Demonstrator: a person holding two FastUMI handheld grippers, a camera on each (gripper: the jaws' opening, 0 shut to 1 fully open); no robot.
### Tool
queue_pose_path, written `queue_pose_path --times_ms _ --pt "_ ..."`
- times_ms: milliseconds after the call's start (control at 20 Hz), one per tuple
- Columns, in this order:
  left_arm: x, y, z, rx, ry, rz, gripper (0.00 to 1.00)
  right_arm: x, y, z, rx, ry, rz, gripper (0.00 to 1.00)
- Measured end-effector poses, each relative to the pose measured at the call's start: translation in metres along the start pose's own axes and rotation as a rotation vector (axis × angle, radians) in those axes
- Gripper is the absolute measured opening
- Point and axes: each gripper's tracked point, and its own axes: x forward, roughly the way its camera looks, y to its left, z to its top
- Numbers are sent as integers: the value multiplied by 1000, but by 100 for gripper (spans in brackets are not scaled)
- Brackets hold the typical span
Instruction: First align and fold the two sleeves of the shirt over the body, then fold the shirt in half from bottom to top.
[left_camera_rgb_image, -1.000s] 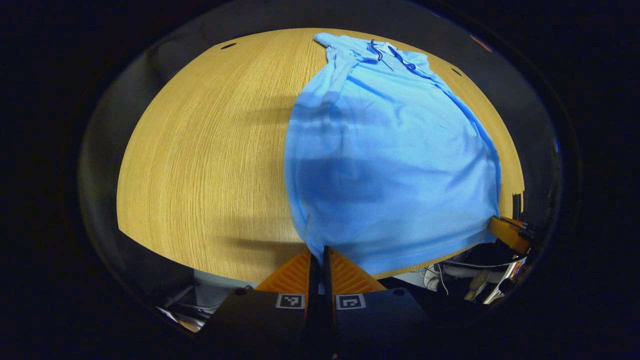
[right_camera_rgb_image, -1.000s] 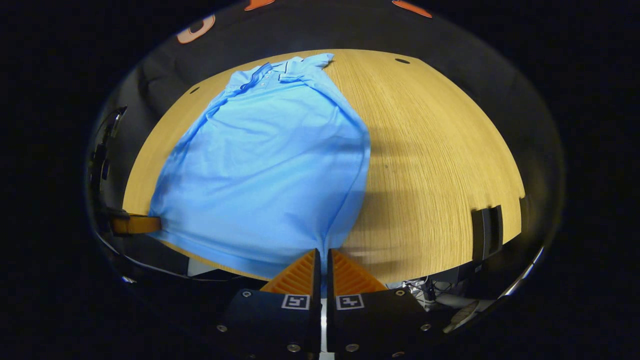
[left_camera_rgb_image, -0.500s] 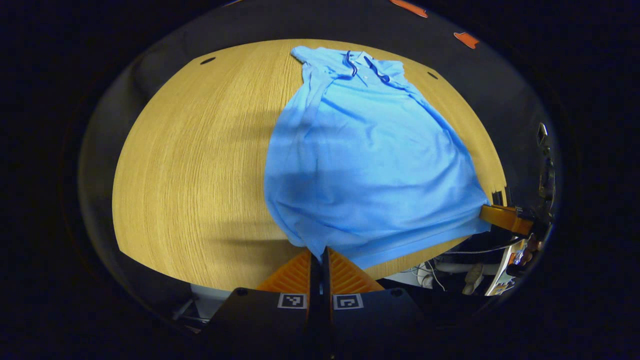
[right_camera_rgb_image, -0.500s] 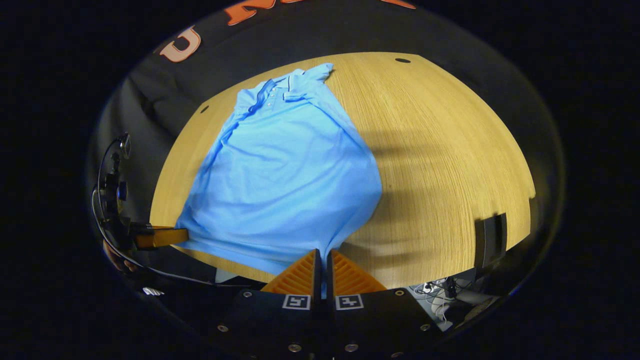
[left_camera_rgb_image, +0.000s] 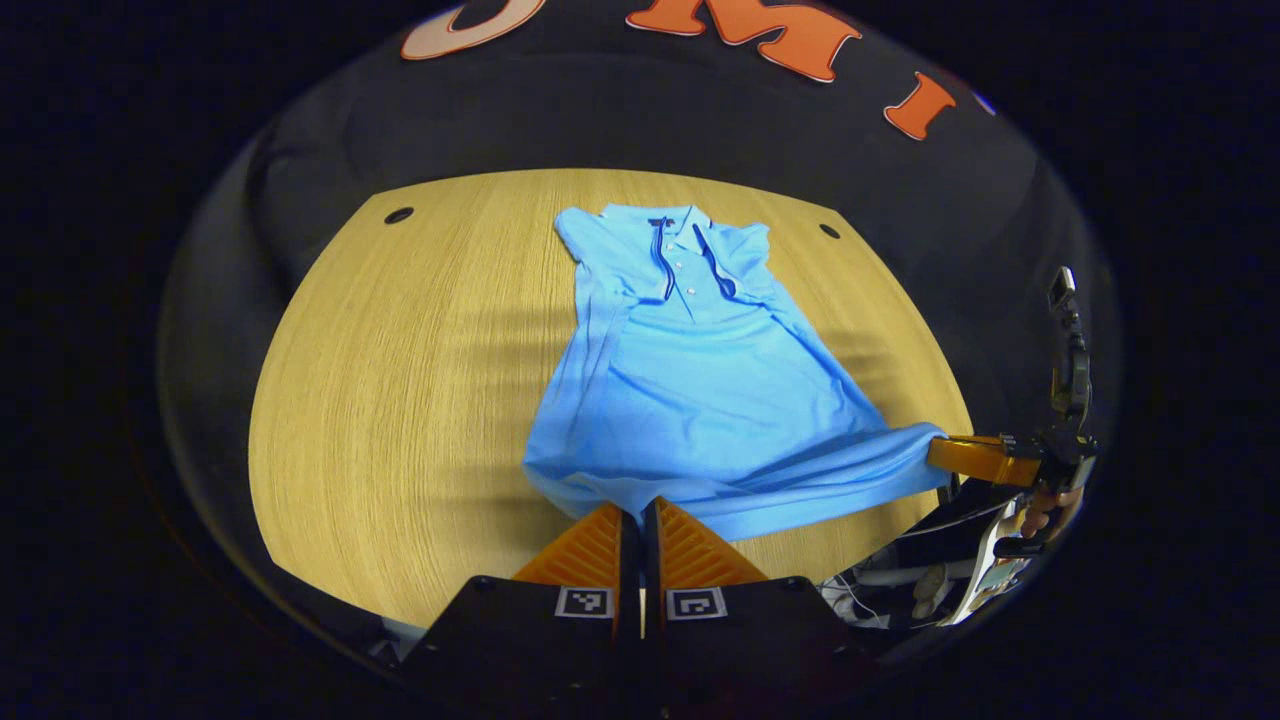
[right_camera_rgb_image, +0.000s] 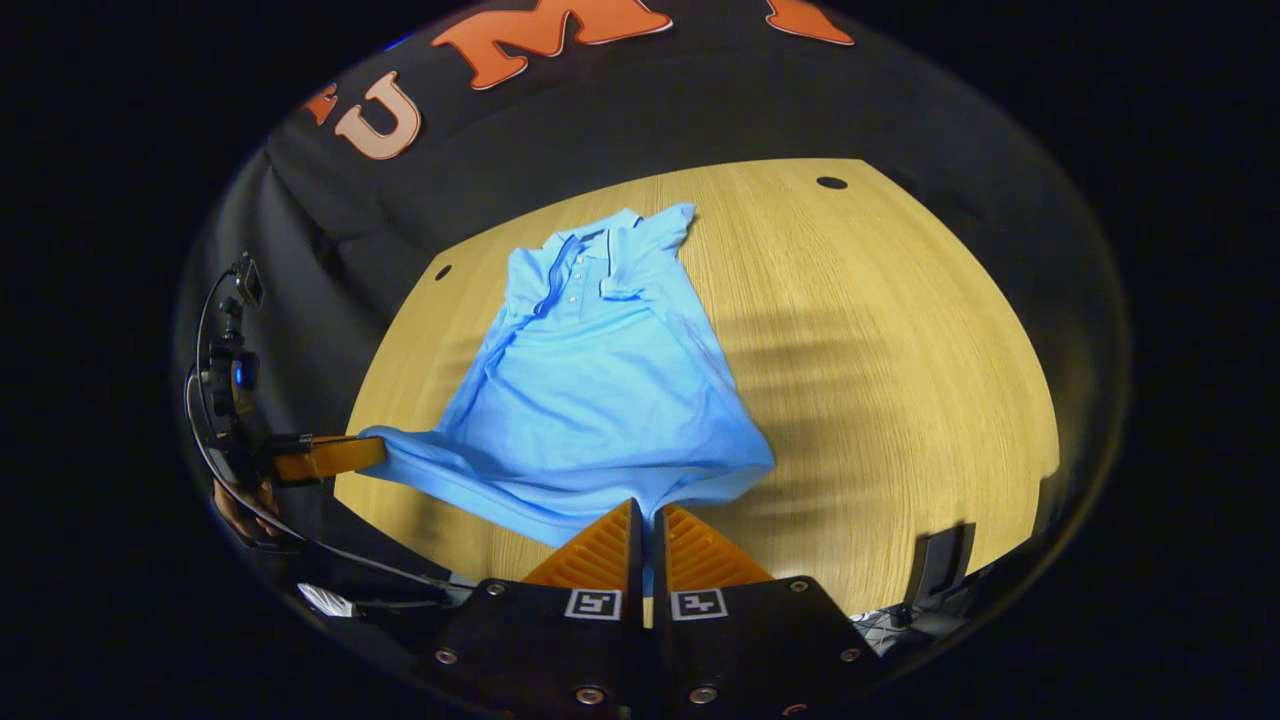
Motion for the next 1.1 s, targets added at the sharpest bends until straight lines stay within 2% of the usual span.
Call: queue_pose_path --times_ms 350,650,900,1100 --pt "22 16 77 78 -12 -45 6 14 2 67 -41 14 -17 4" --pt "67 21 142 166 0 -73 5 50 -3 126 -98 57 -37 4" --pt "109 30 203 183 -50 -63 6 90 -9 189 -123 43 -60 4" --pt "134 53 252 140 -94 -51 5 124 -16 228 -104 30 -69 4"
